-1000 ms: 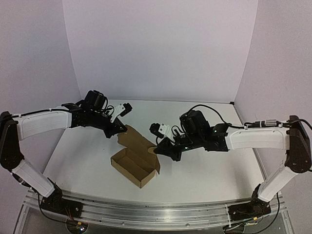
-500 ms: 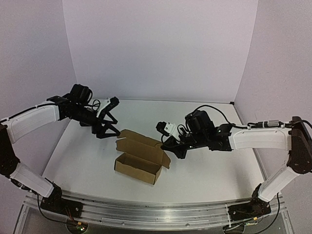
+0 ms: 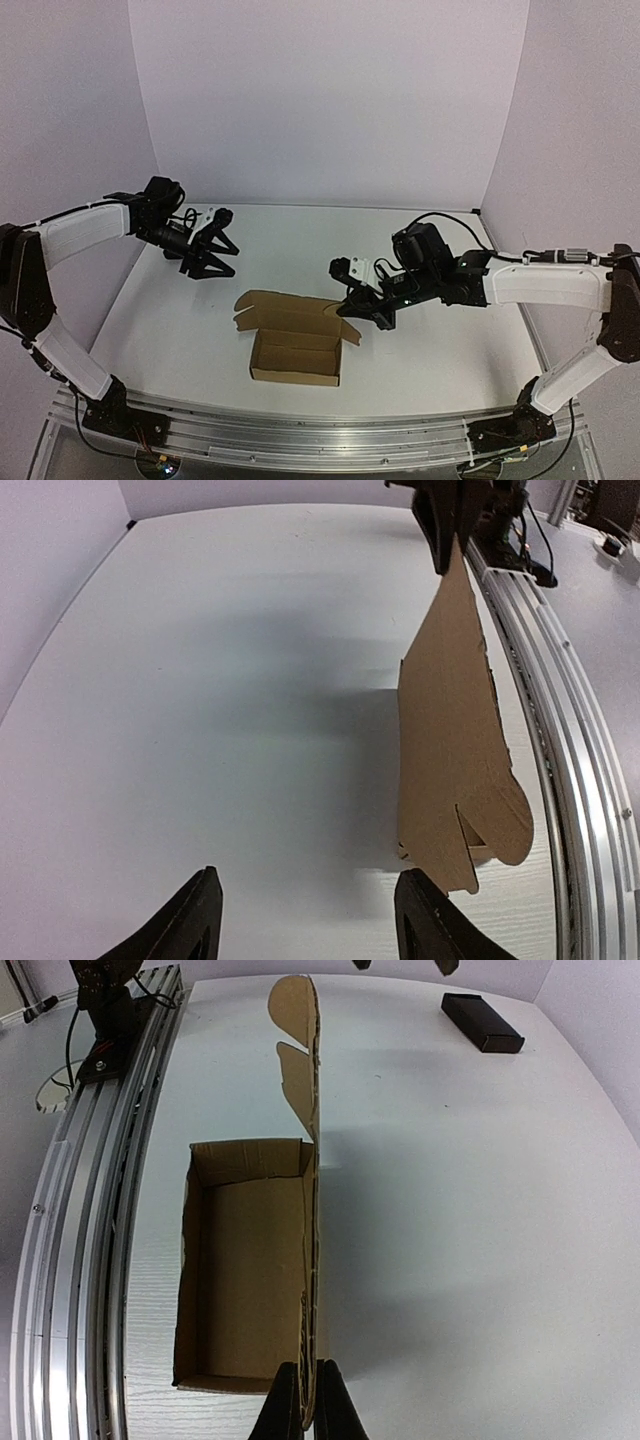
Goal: Fold the paper box
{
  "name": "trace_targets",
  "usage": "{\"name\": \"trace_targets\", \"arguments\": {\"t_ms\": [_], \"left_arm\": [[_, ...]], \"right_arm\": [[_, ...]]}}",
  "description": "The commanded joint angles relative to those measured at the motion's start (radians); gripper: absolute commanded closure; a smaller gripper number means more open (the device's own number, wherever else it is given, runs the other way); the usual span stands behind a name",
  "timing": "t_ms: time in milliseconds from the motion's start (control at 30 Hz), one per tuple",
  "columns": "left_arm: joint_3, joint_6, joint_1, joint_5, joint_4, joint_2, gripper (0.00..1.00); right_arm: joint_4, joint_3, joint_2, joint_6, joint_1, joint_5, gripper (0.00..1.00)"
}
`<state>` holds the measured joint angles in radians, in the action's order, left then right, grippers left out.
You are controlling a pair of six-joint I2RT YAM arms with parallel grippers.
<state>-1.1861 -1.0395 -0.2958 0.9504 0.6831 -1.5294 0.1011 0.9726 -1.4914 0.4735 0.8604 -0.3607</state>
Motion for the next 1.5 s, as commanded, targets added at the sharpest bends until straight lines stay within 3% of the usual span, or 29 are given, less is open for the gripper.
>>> {"name": "trace_targets", "arguments": {"t_ms": [0, 200, 333, 467, 533, 1100, 1233, 1367, 1467], "left_arm": [[0.024, -0.177, -0.028, 0.044, 0.037, -0.021, 0.42], [0.035, -0.355, -0.102, 0.081, 0.203, -0.029, 0.38], [0.047, -0.293, -0.154, 0.099, 0.173, -0.032, 0.40], [0.051, -0.185, -0.169, 0.097, 0.062, -0.045, 0.52], [0.040, -0.173, -0.176, 0.100, 0.061, -0.050, 0.52], [0.085, -0.034, -0.240, 0.117, -0.023, -0.034, 0.45], [0.086, -0.080, -0.240, 0.132, 0.009, -0.015, 0.38], [0.124, -0.089, -0.240, 0.121, -0.031, 0.006, 0.41], [0.097, -0.133, -0.240, 0.152, 0.024, -0.013, 0.36]], "right_arm": [[0.023, 0.046, -0.011, 0.014, 0.000, -0.050, 1.00], [0.023, 0.054, -0.025, 0.010, 0.000, -0.030, 1.00], [0.023, 0.058, -0.031, 0.005, 0.000, -0.019, 1.00], [0.023, 0.058, -0.030, 0.004, -0.001, -0.022, 1.00], [0.022, 0.058, -0.030, -0.003, 0.000, -0.017, 1.00], [0.011, 0.101, -0.078, -0.106, 0.000, 0.055, 1.00], [0.001, 0.094, -0.067, -0.125, 0.000, 0.076, 1.00], [-0.001, 0.080, -0.057, -0.120, -0.001, 0.075, 1.00], [-0.001, 0.076, -0.053, -0.122, 0.000, 0.070, 1.00]]}}
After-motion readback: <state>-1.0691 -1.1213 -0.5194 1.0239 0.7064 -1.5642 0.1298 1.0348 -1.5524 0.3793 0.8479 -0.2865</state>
